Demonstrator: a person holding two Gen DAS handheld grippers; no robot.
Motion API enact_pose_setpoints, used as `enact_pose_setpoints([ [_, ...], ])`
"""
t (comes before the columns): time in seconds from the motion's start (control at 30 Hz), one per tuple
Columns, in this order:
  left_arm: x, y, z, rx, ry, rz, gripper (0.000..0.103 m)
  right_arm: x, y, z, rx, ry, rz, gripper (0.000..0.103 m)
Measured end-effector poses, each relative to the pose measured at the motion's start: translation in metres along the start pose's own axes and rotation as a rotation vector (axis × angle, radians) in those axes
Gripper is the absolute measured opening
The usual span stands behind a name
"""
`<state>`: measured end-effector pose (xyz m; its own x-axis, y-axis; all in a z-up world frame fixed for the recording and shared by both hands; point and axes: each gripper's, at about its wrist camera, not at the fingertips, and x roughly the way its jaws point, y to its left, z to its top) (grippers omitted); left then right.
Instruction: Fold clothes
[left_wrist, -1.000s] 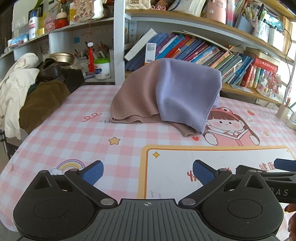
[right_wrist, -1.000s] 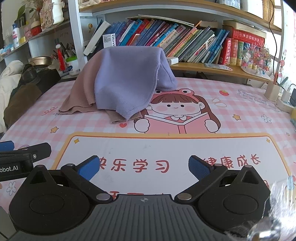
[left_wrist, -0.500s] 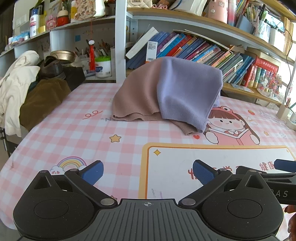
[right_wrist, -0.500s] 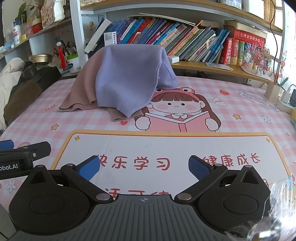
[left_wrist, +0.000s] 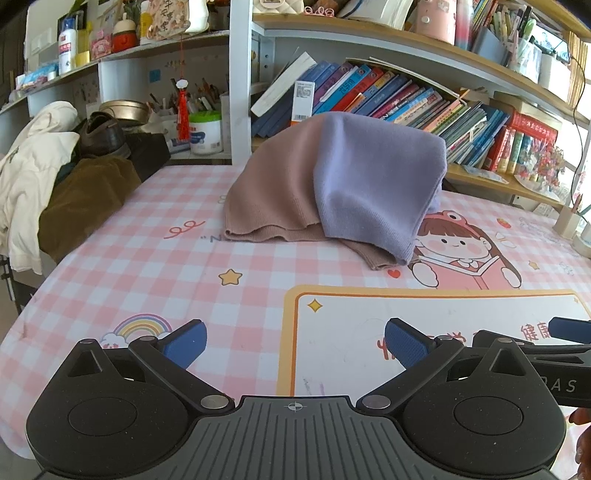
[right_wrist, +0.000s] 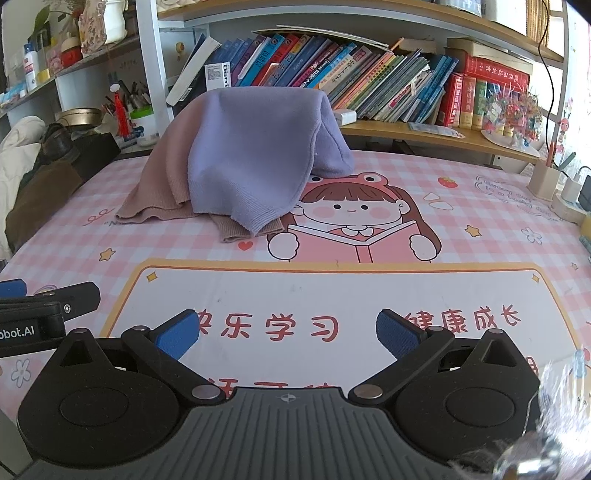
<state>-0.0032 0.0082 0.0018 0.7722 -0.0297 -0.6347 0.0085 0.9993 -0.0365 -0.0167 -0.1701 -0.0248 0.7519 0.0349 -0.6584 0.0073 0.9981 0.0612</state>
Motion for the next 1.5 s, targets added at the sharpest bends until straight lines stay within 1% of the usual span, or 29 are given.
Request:
enact_pose_setpoints([
  [1.0,0.001,-0.01,-0.001,0.009,0.012,0.0,0.103,0.003,-0.011,-0.001,0.016,0.016,0.01,0.103],
  [1.2,0.002,-0.013,0.0,0.005,0.012,-0.017,0.103,0.005,-0.016,-0.001,0.02,0.025,0.015,0.103],
  [1.5,0.0,-0.027,-0.002,0.037,0.002,-0.027,0.103,0.004,-0.027,-0.003,0.041,0.031,0.021,0.103],
])
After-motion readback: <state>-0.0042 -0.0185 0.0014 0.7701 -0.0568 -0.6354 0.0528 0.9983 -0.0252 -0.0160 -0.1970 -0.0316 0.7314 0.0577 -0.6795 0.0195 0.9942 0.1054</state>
